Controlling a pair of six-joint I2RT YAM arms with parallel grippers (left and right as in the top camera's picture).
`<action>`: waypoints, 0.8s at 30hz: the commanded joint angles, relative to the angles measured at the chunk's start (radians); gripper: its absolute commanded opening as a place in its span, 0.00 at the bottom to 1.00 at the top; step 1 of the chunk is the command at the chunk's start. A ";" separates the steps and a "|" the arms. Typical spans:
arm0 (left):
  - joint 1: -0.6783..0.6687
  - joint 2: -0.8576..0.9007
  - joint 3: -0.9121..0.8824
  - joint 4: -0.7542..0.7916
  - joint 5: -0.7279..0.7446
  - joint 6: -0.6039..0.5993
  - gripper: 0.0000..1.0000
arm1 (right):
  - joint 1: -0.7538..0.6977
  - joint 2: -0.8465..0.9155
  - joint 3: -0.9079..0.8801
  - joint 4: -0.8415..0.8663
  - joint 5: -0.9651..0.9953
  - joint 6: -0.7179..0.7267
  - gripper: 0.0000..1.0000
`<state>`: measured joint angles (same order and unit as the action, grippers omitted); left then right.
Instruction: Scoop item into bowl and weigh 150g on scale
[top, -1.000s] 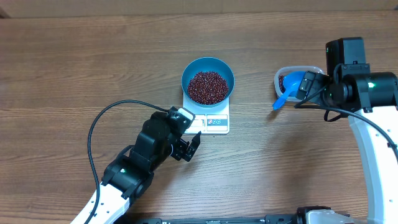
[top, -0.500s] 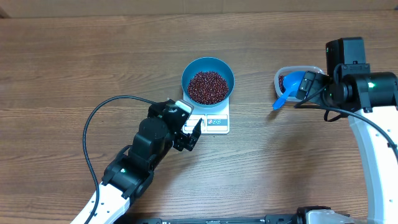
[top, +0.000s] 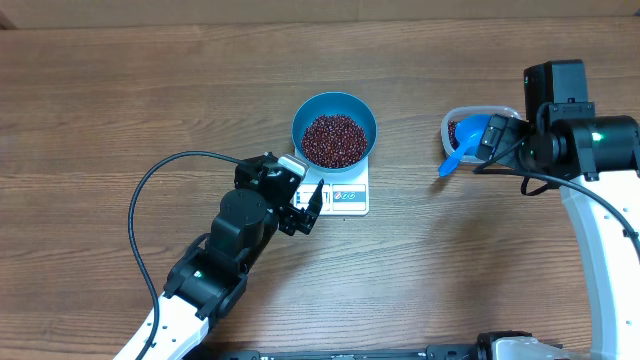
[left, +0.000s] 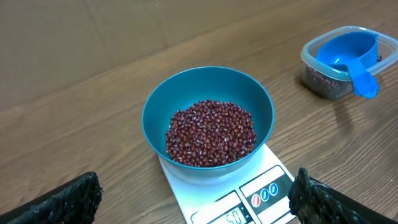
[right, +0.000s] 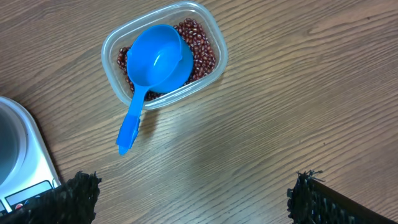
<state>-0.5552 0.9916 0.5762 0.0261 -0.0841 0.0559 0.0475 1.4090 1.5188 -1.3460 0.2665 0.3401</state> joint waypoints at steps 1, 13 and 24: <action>0.006 0.003 0.002 0.008 -0.013 0.012 1.00 | -0.002 -0.018 0.021 0.005 0.002 0.003 1.00; 0.006 0.003 0.002 0.008 -0.013 0.011 1.00 | -0.002 -0.018 0.021 0.005 0.002 0.003 1.00; 0.005 0.003 0.001 -0.016 -0.012 -0.009 1.00 | -0.002 -0.018 0.021 0.005 0.002 0.003 1.00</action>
<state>-0.5552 0.9916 0.5762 0.0189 -0.0845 0.0555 0.0475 1.4090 1.5188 -1.3464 0.2665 0.3401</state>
